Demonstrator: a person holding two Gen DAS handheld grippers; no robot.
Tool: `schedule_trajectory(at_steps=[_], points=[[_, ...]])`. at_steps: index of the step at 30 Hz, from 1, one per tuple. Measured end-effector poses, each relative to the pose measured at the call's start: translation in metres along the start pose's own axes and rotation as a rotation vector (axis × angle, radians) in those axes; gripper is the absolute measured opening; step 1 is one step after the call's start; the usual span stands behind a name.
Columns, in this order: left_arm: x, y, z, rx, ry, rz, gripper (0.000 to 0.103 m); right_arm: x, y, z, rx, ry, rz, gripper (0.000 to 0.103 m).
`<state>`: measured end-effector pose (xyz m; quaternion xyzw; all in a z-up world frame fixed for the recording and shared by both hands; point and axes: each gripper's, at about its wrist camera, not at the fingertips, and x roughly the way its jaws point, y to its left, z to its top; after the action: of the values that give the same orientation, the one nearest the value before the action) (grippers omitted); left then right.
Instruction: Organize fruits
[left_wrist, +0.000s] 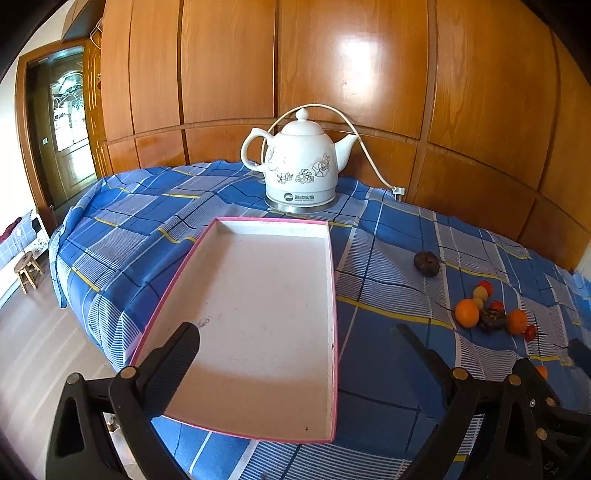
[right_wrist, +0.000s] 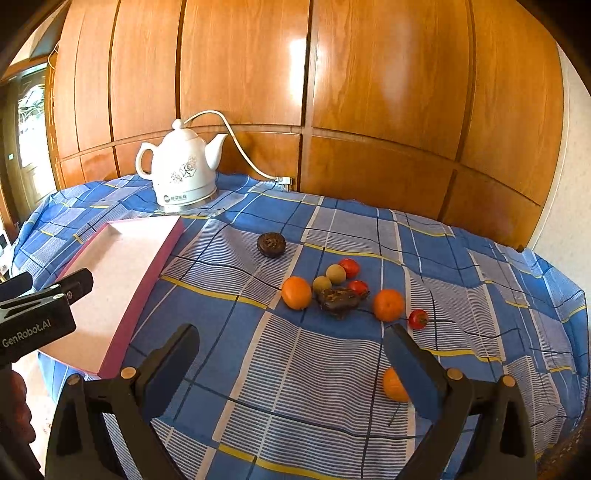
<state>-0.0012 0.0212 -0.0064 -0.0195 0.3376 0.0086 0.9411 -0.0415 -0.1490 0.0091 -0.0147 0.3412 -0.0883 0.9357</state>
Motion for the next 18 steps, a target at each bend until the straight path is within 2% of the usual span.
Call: schedule_trajectory(at_steps=[18], points=[[-0.0004,-0.0053,-0.0028,0.009,-0.002,-0.010,0.103,-0.0009,-0.0011,-0.0020,-0.001,-0.007,0.002,0.101]])
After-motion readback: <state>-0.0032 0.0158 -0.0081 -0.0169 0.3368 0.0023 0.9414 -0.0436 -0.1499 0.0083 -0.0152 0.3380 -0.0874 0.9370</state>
